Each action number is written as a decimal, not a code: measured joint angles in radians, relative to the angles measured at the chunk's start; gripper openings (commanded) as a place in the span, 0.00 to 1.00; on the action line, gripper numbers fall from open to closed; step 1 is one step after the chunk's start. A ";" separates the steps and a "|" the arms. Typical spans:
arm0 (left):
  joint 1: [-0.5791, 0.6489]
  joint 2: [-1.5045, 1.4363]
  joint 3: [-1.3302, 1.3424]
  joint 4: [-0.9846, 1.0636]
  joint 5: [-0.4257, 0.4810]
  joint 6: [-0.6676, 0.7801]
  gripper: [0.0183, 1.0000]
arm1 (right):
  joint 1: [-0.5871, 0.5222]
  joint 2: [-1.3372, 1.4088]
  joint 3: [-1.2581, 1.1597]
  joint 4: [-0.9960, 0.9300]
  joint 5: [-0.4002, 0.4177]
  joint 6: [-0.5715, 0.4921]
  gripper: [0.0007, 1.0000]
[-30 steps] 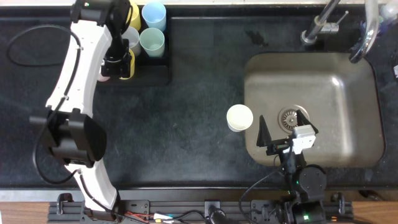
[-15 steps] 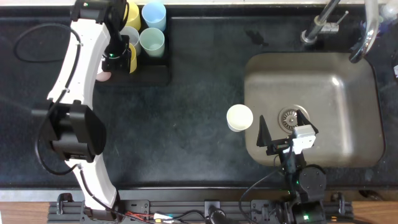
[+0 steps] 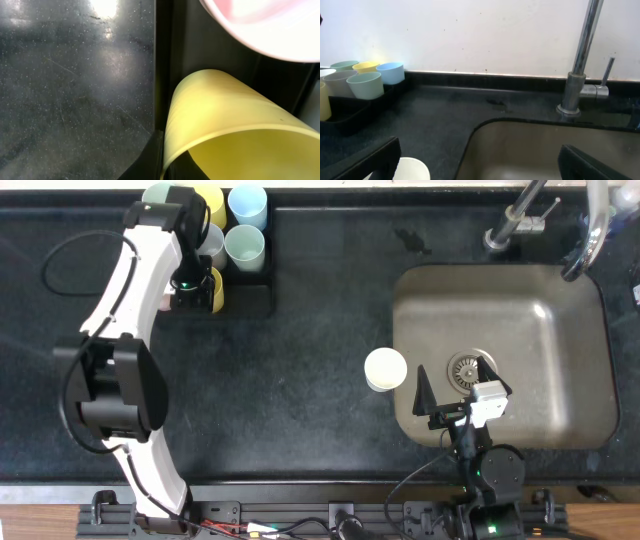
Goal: Store Cups
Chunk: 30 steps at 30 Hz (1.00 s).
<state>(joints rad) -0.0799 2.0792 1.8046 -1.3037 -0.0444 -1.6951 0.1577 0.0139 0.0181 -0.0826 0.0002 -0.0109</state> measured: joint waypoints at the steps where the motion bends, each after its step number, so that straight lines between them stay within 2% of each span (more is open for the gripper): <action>1: 0.002 -0.002 0.000 0.001 0.000 0.000 0.02 | 0.000 0.000 0.000 0.000 0.000 0.000 1.00; 15: 0.011 -0.011 -0.010 0.004 -0.008 0.000 0.06 | 0.000 0.000 0.000 0.000 0.000 0.000 0.99; 21: 0.010 -0.011 -0.026 0.014 -0.008 -0.003 0.14 | 0.000 0.000 0.000 0.000 0.000 0.000 1.00; 30: 0.011 -0.011 -0.029 0.015 -0.008 -0.004 0.17 | 0.000 0.000 0.000 0.000 0.000 0.000 1.00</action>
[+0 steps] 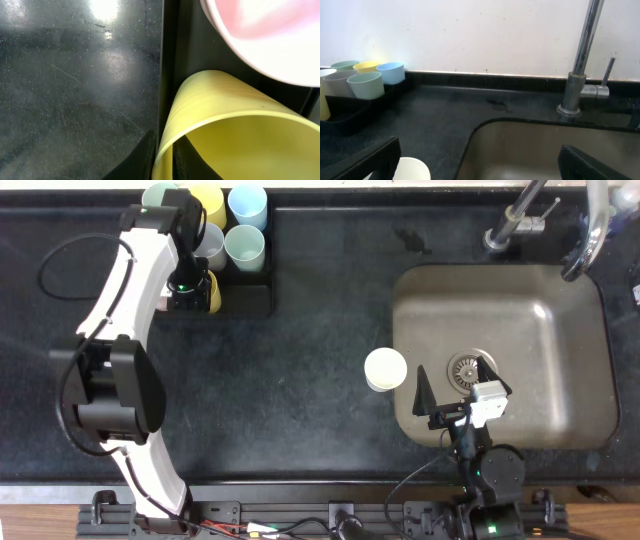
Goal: Store Cups
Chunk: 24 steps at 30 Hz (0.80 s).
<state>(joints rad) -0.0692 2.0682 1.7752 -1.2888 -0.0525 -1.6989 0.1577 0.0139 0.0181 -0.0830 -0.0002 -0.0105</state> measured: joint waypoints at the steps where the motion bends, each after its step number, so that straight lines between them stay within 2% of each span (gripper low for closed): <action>1: 0.000 0.000 0.000 0.000 0.000 0.000 0.17 | 0.000 0.000 0.000 0.001 0.001 -0.001 0.99; 5: 0.000 -0.014 -0.002 -0.009 0.000 -0.009 0.24 | 0.000 0.000 0.000 0.000 0.000 0.000 1.00; 10: 0.000 -0.064 -0.002 -0.053 -0.004 -0.034 0.49 | 0.000 0.000 0.000 0.000 0.001 0.000 1.00; 16: 0.000 -0.117 -0.002 -0.057 -0.004 -0.050 0.65 | 0.000 0.000 0.000 0.000 0.000 0.000 1.00; 20: 0.000 -0.169 -0.002 -0.047 -0.006 -0.055 0.96 | 0.000 0.000 0.000 0.000 0.000 0.000 1.00; 21: -0.001 -0.186 -0.002 -0.036 -0.007 -0.051 1.00 | 0.000 0.000 0.000 0.000 0.000 -0.001 1.00; 24: -0.016 -0.256 -0.003 0.019 -0.034 -0.048 1.00 | 0.000 0.000 0.000 0.000 0.000 0.000 1.00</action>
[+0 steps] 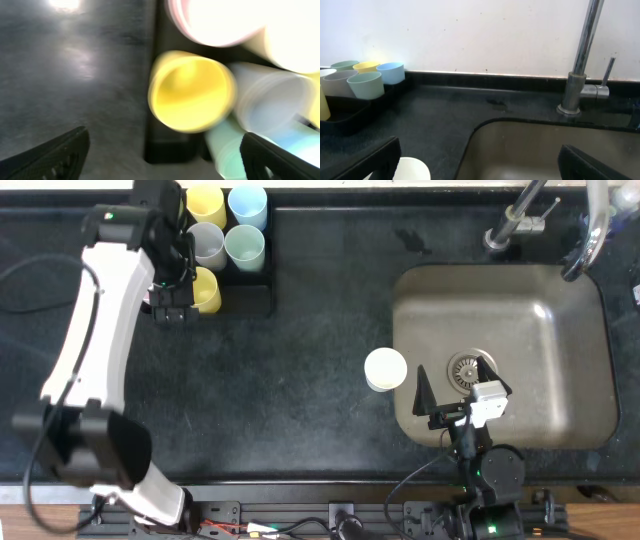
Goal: Store Cups
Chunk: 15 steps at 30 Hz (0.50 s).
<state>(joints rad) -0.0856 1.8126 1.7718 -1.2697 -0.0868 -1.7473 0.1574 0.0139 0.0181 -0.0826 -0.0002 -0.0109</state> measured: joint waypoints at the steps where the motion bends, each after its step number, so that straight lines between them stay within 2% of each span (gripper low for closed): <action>1: -0.012 -0.026 0.000 0.023 -0.014 0.008 1.00 | 0.000 0.000 0.000 0.000 0.000 0.000 1.00; 9: -0.225 -0.103 0.010 0.217 -0.076 0.202 1.00 | 0.000 0.000 0.000 0.000 0.001 0.000 1.00; 15: -0.426 -0.039 0.056 0.229 -0.072 0.499 1.00 | 0.000 0.000 0.000 0.000 0.000 0.000 1.00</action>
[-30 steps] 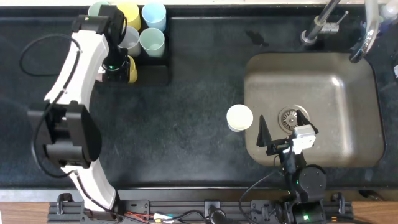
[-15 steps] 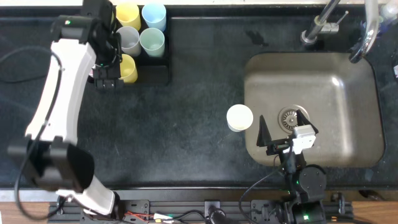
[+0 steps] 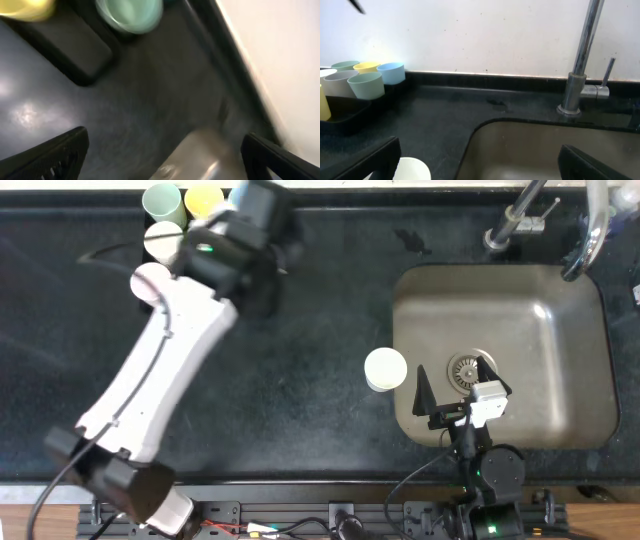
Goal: Store Cups
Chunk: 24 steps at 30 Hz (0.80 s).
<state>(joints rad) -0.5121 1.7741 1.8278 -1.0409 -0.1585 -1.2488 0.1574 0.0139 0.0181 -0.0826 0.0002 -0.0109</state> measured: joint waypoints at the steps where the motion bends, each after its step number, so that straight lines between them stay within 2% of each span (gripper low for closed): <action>1: -0.022 0.012 0.005 0.002 0.002 0.039 1.00 | 0.000 0.000 0.000 0.000 0.000 0.000 1.00; 6: -0.069 0.061 0.008 0.049 -0.002 0.283 1.00 | 0.000 0.000 0.000 0.000 0.000 0.000 1.00; 17: -0.061 0.016 0.010 0.441 -0.070 0.980 1.00 | 0.000 0.000 0.000 0.000 0.000 0.000 1.00; 21: -0.036 -0.054 0.011 0.500 -0.043 1.150 1.00 | 0.000 0.000 0.000 0.000 0.000 0.000 1.00; 24: 0.018 -0.118 0.010 0.509 -0.002 1.221 1.00 | 0.000 0.000 0.000 0.000 0.000 0.000 1.00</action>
<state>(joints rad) -0.4946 1.6562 1.8381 -0.5316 -0.1608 -0.0277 0.1577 0.0139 0.0181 -0.0830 0.0002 -0.0113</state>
